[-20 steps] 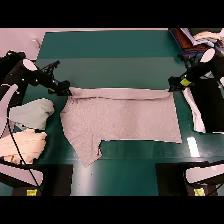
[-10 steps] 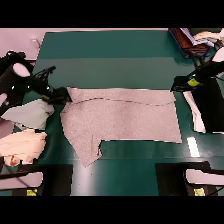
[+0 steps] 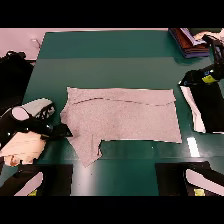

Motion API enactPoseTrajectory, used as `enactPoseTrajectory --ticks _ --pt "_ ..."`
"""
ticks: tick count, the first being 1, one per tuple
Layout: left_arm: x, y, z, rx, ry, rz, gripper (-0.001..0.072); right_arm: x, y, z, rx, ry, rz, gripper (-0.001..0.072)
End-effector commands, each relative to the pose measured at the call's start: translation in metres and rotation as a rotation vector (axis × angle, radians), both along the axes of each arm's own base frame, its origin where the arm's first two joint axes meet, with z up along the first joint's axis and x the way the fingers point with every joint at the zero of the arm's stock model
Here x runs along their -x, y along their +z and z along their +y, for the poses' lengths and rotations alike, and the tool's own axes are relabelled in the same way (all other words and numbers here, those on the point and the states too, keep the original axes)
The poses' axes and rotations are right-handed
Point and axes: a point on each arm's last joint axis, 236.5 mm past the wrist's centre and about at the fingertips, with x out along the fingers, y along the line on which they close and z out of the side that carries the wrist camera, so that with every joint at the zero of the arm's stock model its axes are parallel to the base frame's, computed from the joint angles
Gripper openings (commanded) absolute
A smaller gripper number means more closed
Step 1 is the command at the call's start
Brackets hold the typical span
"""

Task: Fold the shirts.

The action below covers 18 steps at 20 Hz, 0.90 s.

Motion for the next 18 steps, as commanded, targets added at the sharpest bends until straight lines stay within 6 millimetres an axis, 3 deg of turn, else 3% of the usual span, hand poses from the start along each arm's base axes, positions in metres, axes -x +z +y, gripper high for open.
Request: enactPoseTrajectory --ticks 1,4,5,7,8,9,11,15,17,18 --pt "0.011 -0.016 -0.015 0.073 0.079 0.01 0.0611 0.003 0.006 0.001 0.001 0.001 -0.013 0.0384" --pt "0.003 -0.015 -0.022 0.11 0.11 -0.022 0.061 0.003 0.006 0.001 0.001 0.0 -0.014 0.0384" --pt "-0.003 -0.013 -0.024 0.125 0.126 -0.04 0.0572 0.003 0.006 0.001 0.0 0.001 -0.011 0.0384" --pt "-0.011 -0.007 -0.03 0.161 0.12 -0.084 0.0312 0.006 0.004 0.0 0.003 0.003 0.0 0.0384" --pt "-0.011 -0.005 -0.032 0.169 0.116 -0.089 0.0137 0.008 0.003 -0.002 0.011 0.003 0.011 0.0384" --pt "-0.012 -0.004 -0.032 0.17 0.094 -0.104 0.0022 0.012 -0.003 -0.005 0.017 -0.002 0.032 0.0384" --pt "-0.011 0.002 -0.035 0.179 0.067 -0.107 0.002 0.033 -0.029 -0.019 0.008 -0.046 0.119 0.0384" --pt "-0.013 0.013 -0.036 0.181 0.007 -0.126 0.0021 0.11 -0.114 -0.068 -0.054 -0.245 0.371 0.0389" --pt "-0.015 0.014 -0.035 0.179 0.005 -0.136 0.0021 0.159 -0.156 -0.08 -0.133 -0.384 0.504 0.0508" --pt "-0.016 0.014 -0.035 0.177 0.005 -0.14 0.002 0.177 -0.174 -0.079 -0.183 -0.435 0.55 0.0508"
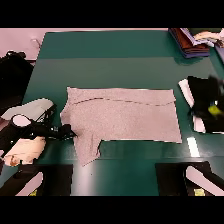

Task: Fold the shirts.

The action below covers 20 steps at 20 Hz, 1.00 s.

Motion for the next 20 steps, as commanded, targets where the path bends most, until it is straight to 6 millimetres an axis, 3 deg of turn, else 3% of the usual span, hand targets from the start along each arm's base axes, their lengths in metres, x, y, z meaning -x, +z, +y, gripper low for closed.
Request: enactPoseTrajectory --ticks 1,3,8,10,11,14,17,20 --pt "-0.002 0.003 0.0 -0.001 -0.021 -0.019 0.002 0.067 -0.06 0.003 -0.152 -0.192 0.146 0.0508" --pt "-0.002 0.003 0.0 -0.002 -0.022 -0.02 0.0021 0.074 -0.079 0.021 -0.26 -0.265 0.137 0.0503" --pt "-0.001 0.003 0.0 -0.005 -0.024 -0.019 0.002 0.072 -0.099 0.051 -0.345 -0.239 0.169 0.0439" --pt "0.0 0.002 0.005 -0.03 -0.039 -0.02 0.002 0.064 -0.102 0.054 -0.322 -0.193 0.156 0.03" --pt "-0.002 0.002 0.009 -0.053 -0.046 -0.022 0.0019 0.058 -0.099 0.054 -0.302 -0.162 0.14 0.0264" --pt "-0.009 0.016 0.021 -0.12 -0.065 -0.069 0.0019 0.039 -0.08 0.052 -0.247 -0.089 0.061 0.0014" --pt "0.005 0.035 0.029 -0.169 -0.091 -0.095 0.0018 0.04 -0.054 0.048 -0.167 0.016 0.023 0.0011" --pt "0.042 0.051 0.031 -0.189 -0.163 -0.077 0.0019 0.055 -0.028 0.034 -0.041 0.098 0.001 0.0012"
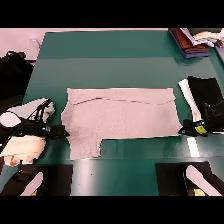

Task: Fold the shirts.

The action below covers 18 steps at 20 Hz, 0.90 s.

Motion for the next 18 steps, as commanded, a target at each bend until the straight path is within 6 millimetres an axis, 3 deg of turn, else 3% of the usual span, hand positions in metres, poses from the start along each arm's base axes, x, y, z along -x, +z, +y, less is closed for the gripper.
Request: enactPoseTrajectory --ticks 1,3,4,8,11,14,18 --pt "0.037 0.014 0.006 -0.045 -0.068 0.032 0.0019 0.014 0.03 -0.014 0.129 0.079 -0.035 0.0012" --pt "0.036 0.019 0.006 -0.045 -0.069 0.019 0.0019 0.012 0.045 -0.02 0.165 0.071 -0.079 0.0011" --pt "0.026 0.024 0.007 -0.049 -0.055 -0.016 0.0019 0.007 0.051 -0.022 0.177 0.069 -0.101 0.0011" --pt "-0.043 0.055 0.016 -0.08 0.013 -0.226 0.0018 -0.036 0.066 -0.024 0.194 0.112 -0.147 0.001" --pt "-0.095 0.059 0.022 -0.098 0.024 -0.266 0.0019 -0.081 0.065 -0.021 0.193 0.128 -0.16 0.001" --pt "-0.148 0.048 0.027 -0.108 0.029 -0.256 0.002 -0.122 0.057 -0.014 0.181 0.163 -0.142 0.0011" --pt "-0.183 0.012 0.027 -0.1 0.006 -0.168 0.0022 -0.163 0.042 -0.006 0.16 0.2 -0.12 0.0012"
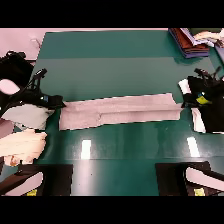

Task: Fold the shirts.

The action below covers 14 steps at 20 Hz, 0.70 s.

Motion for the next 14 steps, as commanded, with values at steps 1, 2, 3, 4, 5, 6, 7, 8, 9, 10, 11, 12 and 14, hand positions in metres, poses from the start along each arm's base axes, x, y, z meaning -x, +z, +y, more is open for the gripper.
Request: enactPoseTrajectory --ticks 1,2,3,4,5,6,7,8,9,10,11,12,14 --pt "-0.035 -0.028 0.0 0.006 -0.007 0.044 0.0022 -0.042 -0.012 0.013 -0.041 0.017 0.007 0.0013" --pt "-0.039 -0.031 0.0 0.013 0.0 0.054 0.0026 -0.053 -0.012 0.02 -0.082 0.016 -0.003 0.0015" --pt "-0.043 -0.03 0.0 0.018 0.011 0.055 0.0142 -0.063 -0.01 0.026 -0.127 0.033 -0.024 0.0087" --pt "-0.049 -0.025 0.0 0.025 0.04 0.045 0.0441 -0.072 -0.007 0.029 -0.173 0.034 -0.045 0.0243" --pt "-0.053 -0.019 0.001 0.034 0.065 0.04 0.0528 -0.078 -0.005 0.029 -0.202 0.028 -0.059 0.0353" --pt "-0.057 -0.012 0.0 0.038 0.065 0.031 0.053 -0.08 -0.004 0.024 -0.216 0.023 -0.07 0.0388" --pt "-0.058 -0.004 -0.002 0.043 0.055 0.025 0.0527 -0.078 -0.006 0.015 -0.22 0.006 -0.071 0.0388" --pt "-0.058 0.003 -0.006 0.061 0.047 0.026 0.0389 -0.074 -0.01 0.003 -0.224 -0.018 -0.062 0.0388" --pt "-0.057 0.009 -0.013 0.094 0.043 0.029 0.0132 -0.065 -0.016 -0.009 -0.234 -0.046 -0.038 0.042" --pt "-0.058 0.014 -0.02 0.133 0.039 0.023 0.002 -0.055 -0.024 -0.021 -0.245 -0.08 -0.013 0.0461" --pt "-0.06 0.019 -0.028 0.167 0.031 0.012 0.0022 -0.045 -0.033 -0.03 -0.257 -0.114 0.01 0.0462" --pt "-0.06 0.021 -0.035 0.178 0.022 0.005 0.0022 -0.037 -0.041 -0.034 -0.285 -0.128 0.017 0.0461" --pt "-0.063 0.022 -0.056 0.17 -0.002 -0.025 0.0022 -0.026 -0.057 -0.036 -0.356 -0.168 0.027 0.0461"
